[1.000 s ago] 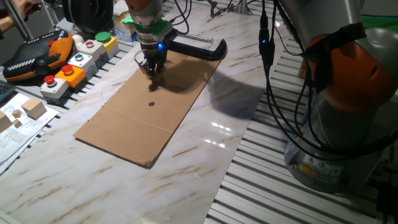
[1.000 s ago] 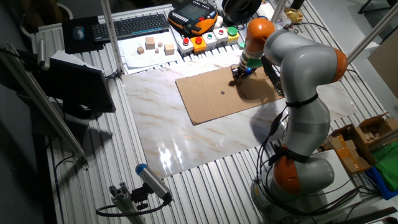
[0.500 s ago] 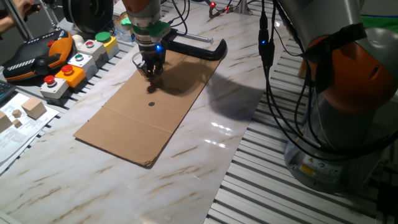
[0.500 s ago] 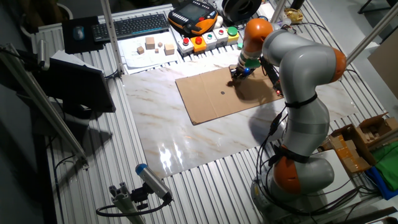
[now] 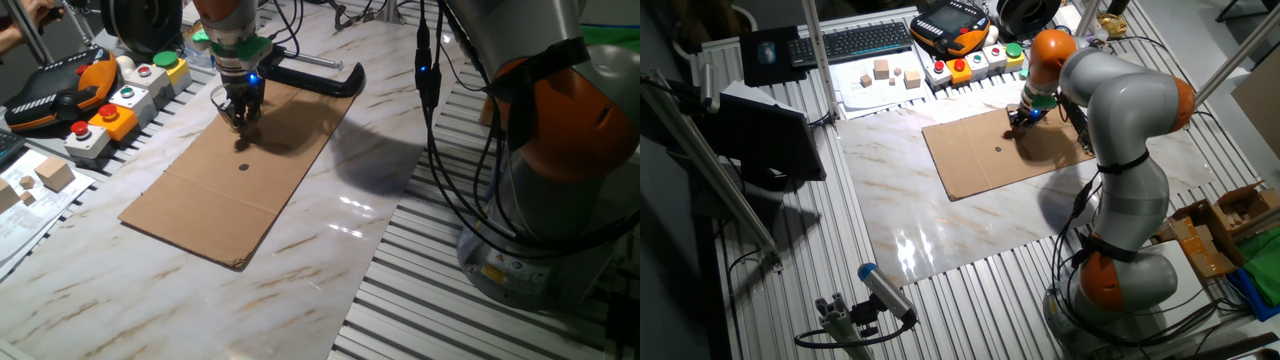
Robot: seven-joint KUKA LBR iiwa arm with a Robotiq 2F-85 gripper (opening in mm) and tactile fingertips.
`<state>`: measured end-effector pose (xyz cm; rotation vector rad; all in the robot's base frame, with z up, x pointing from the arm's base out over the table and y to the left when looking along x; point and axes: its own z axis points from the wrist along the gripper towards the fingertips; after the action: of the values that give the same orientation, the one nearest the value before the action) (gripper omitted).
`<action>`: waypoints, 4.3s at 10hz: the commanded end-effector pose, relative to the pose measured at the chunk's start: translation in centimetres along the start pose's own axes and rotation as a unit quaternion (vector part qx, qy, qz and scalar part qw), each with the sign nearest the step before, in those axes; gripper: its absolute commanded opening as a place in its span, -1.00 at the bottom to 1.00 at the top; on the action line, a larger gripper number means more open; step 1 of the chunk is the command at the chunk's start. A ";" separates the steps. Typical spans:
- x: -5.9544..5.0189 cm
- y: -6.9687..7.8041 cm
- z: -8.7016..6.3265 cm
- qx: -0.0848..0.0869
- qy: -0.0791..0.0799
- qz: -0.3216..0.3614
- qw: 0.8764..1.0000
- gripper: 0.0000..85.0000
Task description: Hold a small block with the gripper and sweep it from left to right on the table
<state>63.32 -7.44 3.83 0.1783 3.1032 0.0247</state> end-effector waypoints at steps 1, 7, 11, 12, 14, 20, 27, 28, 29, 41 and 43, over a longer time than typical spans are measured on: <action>0.0 0.1 0.0 0.000 0.001 0.000 1.000 -0.98; 0.0 1.2 0.0 0.001 0.001 0.004 1.000 -0.98; 0.1 1.7 0.2 0.001 0.001 0.005 1.000 -0.98; 0.0 1.8 0.2 0.001 0.001 0.006 1.000 -0.98; 0.0 2.2 0.1 0.001 0.002 0.008 1.000 -0.98; 0.1 3.2 0.3 0.001 0.001 0.011 1.000 -0.98; 0.2 4.2 0.4 0.002 0.000 0.014 1.000 -0.98; 0.2 4.3 0.4 0.002 0.000 0.015 1.000 -0.98; 0.2 4.4 0.4 0.002 0.000 0.016 1.000 -0.98; 0.6 6.6 0.6 0.001 -0.002 0.027 1.000 -0.98; 0.6 6.7 0.6 -0.001 -0.002 0.028 1.000 -0.98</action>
<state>63.52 -0.66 3.31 0.2633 3.0929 0.0290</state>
